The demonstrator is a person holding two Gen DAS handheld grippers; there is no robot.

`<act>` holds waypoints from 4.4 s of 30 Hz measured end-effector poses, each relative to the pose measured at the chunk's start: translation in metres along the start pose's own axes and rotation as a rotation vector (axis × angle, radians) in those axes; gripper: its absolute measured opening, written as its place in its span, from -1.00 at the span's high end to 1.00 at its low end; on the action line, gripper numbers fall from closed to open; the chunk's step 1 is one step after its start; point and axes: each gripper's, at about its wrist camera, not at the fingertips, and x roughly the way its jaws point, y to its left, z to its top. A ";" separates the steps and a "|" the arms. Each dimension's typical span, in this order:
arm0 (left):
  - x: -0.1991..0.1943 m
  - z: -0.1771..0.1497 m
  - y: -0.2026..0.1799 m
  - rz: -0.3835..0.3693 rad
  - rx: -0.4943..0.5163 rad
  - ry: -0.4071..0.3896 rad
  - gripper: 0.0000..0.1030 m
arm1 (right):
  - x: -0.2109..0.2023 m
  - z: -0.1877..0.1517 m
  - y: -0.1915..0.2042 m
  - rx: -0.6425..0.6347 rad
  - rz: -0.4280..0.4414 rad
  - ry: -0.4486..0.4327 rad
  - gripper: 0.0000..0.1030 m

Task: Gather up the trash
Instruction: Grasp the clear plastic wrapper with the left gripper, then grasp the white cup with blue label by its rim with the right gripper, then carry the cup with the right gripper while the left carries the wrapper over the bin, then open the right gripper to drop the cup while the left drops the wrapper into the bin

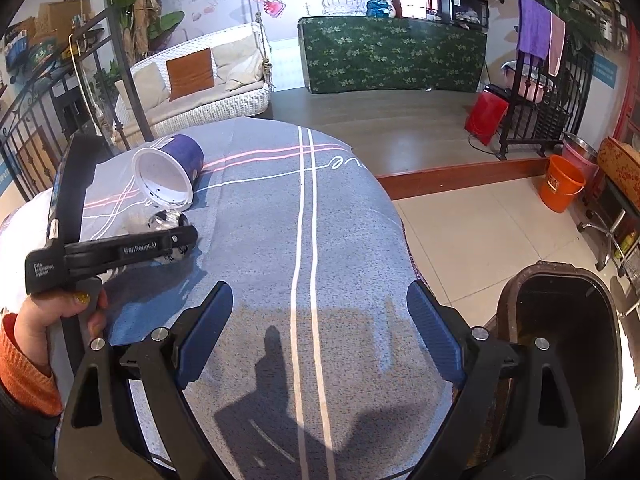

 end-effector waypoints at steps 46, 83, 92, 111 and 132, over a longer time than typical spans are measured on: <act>-0.081 -0.048 0.059 0.013 -0.083 -0.105 -0.05 | 0.128 0.100 0.153 -0.374 0.039 0.026 0.70; -0.097 -0.070 0.049 0.027 -0.090 -0.123 -0.05 | 0.012 0.037 0.087 -0.259 0.130 -0.044 0.84; -0.096 -0.077 0.032 -0.001 -0.070 -0.119 -0.05 | -0.018 0.011 0.060 -0.233 0.100 -0.073 0.84; -0.091 -0.092 -0.057 -0.141 0.092 -0.110 -0.05 | -0.075 -0.040 -0.053 0.010 -0.055 -0.087 0.84; -0.060 -0.111 -0.196 -0.341 0.393 -0.049 -0.05 | -0.068 -0.117 -0.187 0.292 -0.298 0.058 0.83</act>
